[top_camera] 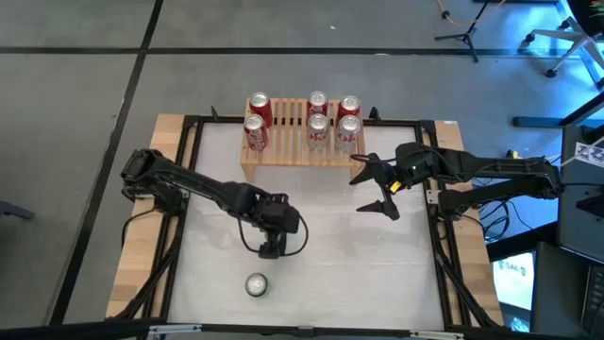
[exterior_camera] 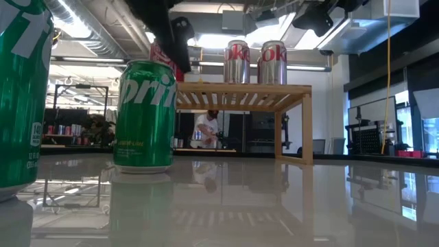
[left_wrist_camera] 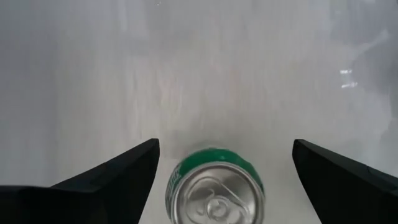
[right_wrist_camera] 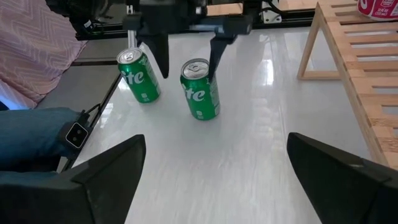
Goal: Place canned beverage on shelf
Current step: Put the top green soda can on the shelf
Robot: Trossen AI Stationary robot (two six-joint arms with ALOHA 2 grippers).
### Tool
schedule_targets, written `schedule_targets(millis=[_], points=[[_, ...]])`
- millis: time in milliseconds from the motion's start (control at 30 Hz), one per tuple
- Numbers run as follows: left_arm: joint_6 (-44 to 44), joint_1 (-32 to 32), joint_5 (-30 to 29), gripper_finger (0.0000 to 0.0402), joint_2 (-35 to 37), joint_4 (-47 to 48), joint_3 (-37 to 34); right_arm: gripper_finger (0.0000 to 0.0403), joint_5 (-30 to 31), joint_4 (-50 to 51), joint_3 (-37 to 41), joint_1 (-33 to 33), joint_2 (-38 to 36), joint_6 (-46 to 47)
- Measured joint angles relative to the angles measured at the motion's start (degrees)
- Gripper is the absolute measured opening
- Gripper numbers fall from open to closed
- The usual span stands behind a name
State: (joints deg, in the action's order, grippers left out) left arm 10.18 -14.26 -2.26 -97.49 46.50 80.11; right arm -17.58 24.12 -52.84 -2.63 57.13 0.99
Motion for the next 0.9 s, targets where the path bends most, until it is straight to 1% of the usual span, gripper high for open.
schedule_targets(millis=[100,267,333,533,667,900], points=[[3.51,-0.01,0.02,0.0356,0.00,2.39,1.48,0.0386,0.00,0.02,0.00,0.00,0.00,0.00],[12.52,0.00,0.47,0.0356,0.00,5.20,1.90,0.0386,0.00,0.02,0.00,0.00,0.02,0.00],[14.34,-0.02,0.47,0.0356,0.00,6.45,1.90,0.0386,0.00,0.02,0.00,0.01,0.02,0.00],[15.91,-0.02,0.27,0.0356,0.00,7.95,1.74,0.0386,0.00,0.00,0.00,0.00,0.02,0.01],[18.23,-0.02,0.24,0.0356,0.00,8.08,0.30,0.0386,0.00,0.00,0.00,0.00,0.02,0.00],[18.31,-0.02,0.24,0.0356,0.00,6.96,-2.39,0.0386,-0.01,0.00,0.00,0.02,0.01,0.02]])
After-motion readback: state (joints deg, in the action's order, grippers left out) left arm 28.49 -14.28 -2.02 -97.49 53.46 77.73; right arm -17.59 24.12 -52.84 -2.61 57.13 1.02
